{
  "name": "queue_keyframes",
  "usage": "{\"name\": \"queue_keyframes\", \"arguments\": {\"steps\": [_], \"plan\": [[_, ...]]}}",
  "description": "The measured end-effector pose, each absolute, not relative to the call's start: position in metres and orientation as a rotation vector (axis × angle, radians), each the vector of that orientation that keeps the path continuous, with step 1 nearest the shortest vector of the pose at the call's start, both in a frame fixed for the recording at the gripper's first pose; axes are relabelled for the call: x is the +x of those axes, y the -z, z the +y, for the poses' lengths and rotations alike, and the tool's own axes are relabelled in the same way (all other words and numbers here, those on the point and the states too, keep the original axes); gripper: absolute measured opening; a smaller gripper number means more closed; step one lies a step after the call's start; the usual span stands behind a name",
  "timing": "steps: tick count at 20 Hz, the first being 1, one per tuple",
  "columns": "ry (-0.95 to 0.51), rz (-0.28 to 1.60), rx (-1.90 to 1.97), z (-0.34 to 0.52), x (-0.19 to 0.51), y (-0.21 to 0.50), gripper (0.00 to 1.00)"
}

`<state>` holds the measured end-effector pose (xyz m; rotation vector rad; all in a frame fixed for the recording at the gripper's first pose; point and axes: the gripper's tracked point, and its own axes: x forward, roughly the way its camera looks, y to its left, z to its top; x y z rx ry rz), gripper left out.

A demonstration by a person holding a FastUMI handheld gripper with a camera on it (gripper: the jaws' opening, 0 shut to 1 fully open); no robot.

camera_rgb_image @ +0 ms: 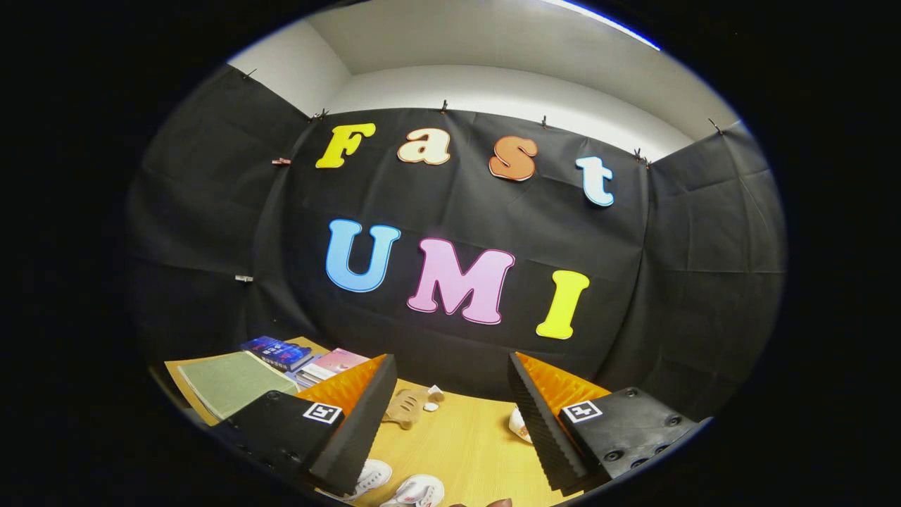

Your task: Open the storage box then place both shoes into the box .Put the left shoe in first, then the right shoe, with the right side of both shoes facing outward in a uniform manner.

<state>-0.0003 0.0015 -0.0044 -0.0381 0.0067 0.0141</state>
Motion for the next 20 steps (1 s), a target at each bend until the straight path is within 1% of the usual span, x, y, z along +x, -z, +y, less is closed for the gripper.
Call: {"name": "queue_keyframes", "arguments": {"steps": [7,11,16,19,20], "plan": [[-0.028,0.013,-0.033,0.005,0.0,0.006,0.97],[-0.071,0.017,-0.018,0.011,-0.002,0.005,0.97],[-0.183,0.021,-0.014,0.046,0.005,0.002,0.97],[-0.304,0.026,0.063,0.077,0.007,-0.003,0.97],[-0.378,0.047,0.109,0.096,0.008,-0.001,0.97]]}}
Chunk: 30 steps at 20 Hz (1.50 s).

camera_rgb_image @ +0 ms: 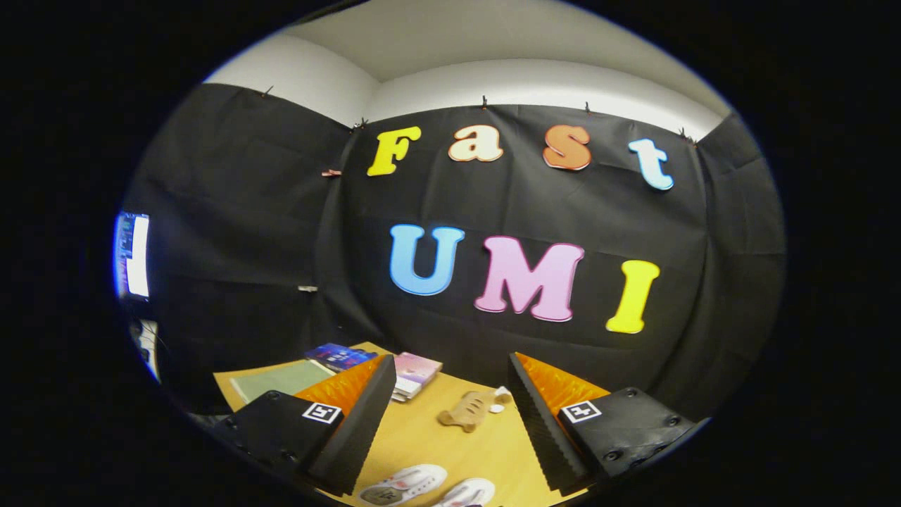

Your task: Open the storage box then place both shoes into the box .Put the left shoe in first, then the right shoe, with the right side of both shoes facing outward in a uniform manner.

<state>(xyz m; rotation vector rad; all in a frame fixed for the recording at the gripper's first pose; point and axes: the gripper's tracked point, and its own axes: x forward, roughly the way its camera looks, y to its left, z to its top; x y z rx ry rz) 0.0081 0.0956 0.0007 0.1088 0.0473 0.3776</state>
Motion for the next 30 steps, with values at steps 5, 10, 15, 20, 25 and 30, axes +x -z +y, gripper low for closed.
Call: {"name": "queue_keyframes", "arguments": {"steps": [5,10,15,20,25,30], "plan": [[-0.672,0.274,0.484,0.173,0.018,0.033,0.98],[-0.835,0.523,0.802,0.231,0.034,0.085,0.98],[-0.952,0.763,0.991,0.276,0.045,0.153,0.98],[-0.977,0.928,1.119,0.309,0.05,0.212,0.97],[-0.989,1.103,1.189,0.343,0.036,0.265,0.97],[-1.038,1.137,1.35,0.363,0.041,0.268,0.95]]}}
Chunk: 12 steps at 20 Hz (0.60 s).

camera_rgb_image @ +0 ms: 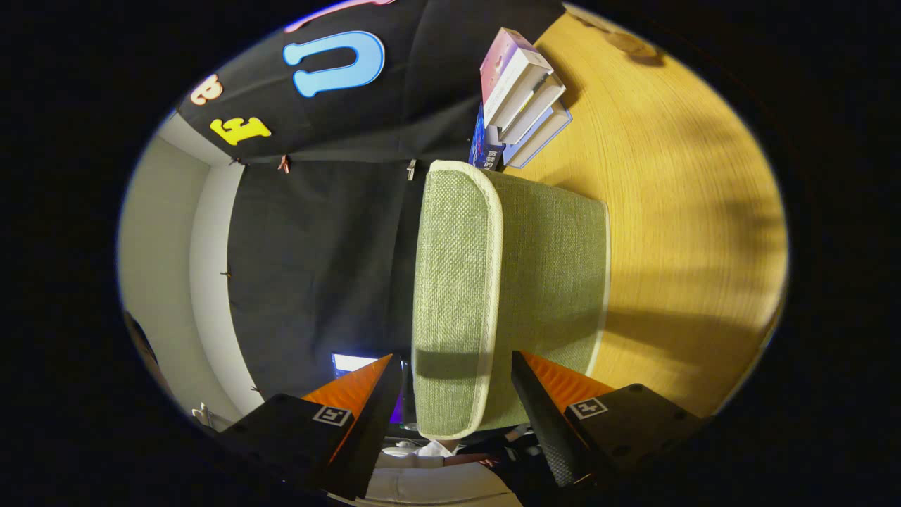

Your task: Open the storage box then place both shoes into the box .Put the left shoe in first, then the right shoe, with the right side of both shoes facing outward in a uniform manner.

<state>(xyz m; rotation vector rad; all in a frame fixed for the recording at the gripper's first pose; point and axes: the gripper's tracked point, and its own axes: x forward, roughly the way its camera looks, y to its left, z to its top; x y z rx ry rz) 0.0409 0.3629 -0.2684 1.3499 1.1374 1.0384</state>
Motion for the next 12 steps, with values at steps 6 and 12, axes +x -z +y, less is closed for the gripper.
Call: {"name": "queue_keyframes", "arguments": {"steps": [6,12], "plan": [[-1.055,1.151,1.509,0.367,0.042,0.268,0.71],[-1.094,1.109,1.464,0.354,0.04,0.257,0.09]]}}
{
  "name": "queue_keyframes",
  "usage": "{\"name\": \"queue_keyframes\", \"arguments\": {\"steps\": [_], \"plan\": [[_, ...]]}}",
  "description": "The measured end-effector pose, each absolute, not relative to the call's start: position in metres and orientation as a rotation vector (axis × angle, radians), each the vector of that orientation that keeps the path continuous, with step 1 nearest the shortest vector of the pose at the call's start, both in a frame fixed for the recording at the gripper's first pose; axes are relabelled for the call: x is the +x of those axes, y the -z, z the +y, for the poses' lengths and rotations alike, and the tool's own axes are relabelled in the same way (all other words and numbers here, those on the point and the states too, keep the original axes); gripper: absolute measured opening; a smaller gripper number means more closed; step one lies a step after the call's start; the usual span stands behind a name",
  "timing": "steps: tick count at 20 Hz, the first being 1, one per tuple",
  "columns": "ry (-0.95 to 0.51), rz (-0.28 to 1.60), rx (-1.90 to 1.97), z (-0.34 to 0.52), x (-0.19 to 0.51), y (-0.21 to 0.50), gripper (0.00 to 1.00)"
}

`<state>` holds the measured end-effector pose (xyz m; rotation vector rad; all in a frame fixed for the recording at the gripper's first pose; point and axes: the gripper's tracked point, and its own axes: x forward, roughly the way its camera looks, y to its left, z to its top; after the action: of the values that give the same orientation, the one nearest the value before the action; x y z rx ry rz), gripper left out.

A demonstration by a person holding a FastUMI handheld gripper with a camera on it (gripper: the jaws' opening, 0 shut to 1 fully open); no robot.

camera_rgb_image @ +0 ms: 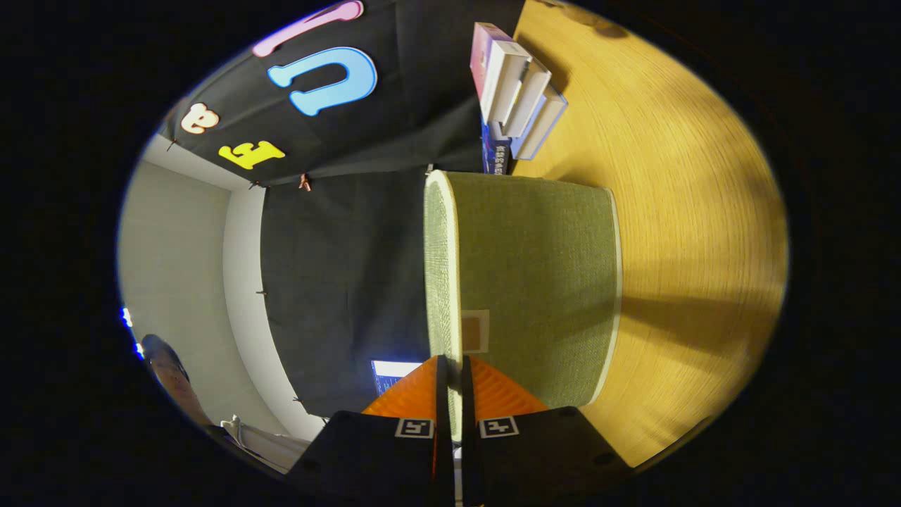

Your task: Open the storage box then place both shoes into the box .Put the left shoe in first, then the right shoe, with the right side of both shoes facing outward in a uniform manner.

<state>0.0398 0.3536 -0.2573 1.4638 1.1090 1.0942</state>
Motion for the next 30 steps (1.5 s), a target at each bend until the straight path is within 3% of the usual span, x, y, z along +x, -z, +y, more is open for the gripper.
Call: {"name": "queue_keyframes", "arguments": {"steps": [9,18,30], "plan": [[-1.125,0.985,1.345,0.362,0.038,0.169,0.05],[-1.167,0.873,1.221,0.446,0.055,0.069,0.06],[-1.155,0.891,1.238,0.54,0.071,0.038,0.09]]}}
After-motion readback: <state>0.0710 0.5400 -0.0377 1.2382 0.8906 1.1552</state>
